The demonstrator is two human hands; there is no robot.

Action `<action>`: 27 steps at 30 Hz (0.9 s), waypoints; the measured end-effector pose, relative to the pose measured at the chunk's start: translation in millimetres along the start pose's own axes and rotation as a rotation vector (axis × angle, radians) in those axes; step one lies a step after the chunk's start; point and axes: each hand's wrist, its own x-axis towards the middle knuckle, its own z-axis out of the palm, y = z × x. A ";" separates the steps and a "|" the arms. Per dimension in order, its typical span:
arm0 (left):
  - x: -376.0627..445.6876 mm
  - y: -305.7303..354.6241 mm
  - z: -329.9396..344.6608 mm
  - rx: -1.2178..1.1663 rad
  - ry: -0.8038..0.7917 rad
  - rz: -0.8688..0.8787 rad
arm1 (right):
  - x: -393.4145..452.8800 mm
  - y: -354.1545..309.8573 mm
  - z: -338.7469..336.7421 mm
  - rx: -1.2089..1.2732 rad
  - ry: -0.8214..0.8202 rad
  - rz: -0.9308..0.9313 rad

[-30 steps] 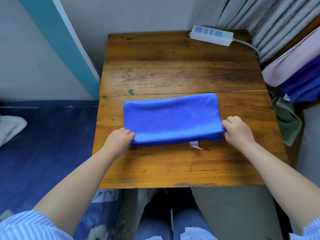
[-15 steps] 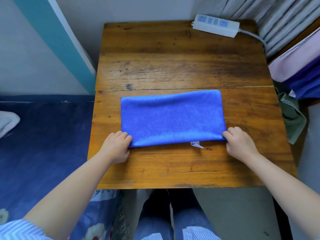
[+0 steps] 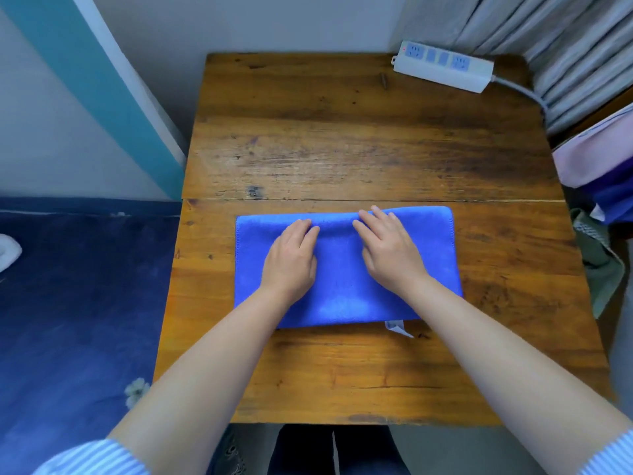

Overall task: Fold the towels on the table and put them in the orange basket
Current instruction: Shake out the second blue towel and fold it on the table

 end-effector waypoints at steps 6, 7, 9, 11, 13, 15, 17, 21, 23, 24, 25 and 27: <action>9.1 -17.4 19.9 0.205 -0.149 -0.019 | 10.6 16.0 27.1 -0.033 -0.281 0.056; 8.1 -19.7 22.0 0.230 -0.171 -0.025 | 8.1 19.1 30.8 -0.056 -0.319 0.064; 7.8 -23.3 24.9 0.243 -0.183 -0.055 | 4.7 23.6 35.1 -0.082 -0.363 0.100; 9.4 -26.2 27.1 0.259 -0.180 -0.072 | 5.5 25.3 36.7 -0.089 -0.372 0.122; 11.9 -28.4 28.1 0.274 -0.180 -0.080 | 9.6 24.8 38.0 -0.091 -0.365 0.145; 13.1 -30.4 28.6 0.286 -0.182 -0.093 | 13.5 23.0 39.6 -0.088 -0.359 0.184; 14.3 -34.0 28.2 0.287 -0.175 -0.124 | 14.9 21.9 40.9 -0.082 -0.359 0.211; 13.0 -46.3 23.4 0.265 -0.151 -0.210 | 12.6 24.4 41.0 -0.100 -0.356 0.221; 9.7 -53.1 21.2 0.252 -0.127 -0.253 | 10.9 26.1 39.8 -0.103 -0.341 0.245; 6.7 -57.4 20.7 0.242 -0.115 -0.283 | 11.1 24.9 40.1 -0.103 -0.338 0.261; 5.7 -59.4 20.6 0.230 -0.102 -0.306 | 11.2 24.3 39.3 -0.104 -0.333 0.284; 3.4 -62.0 21.6 0.207 -0.081 -0.328 | 13.5 17.9 38.3 -0.090 -0.315 0.331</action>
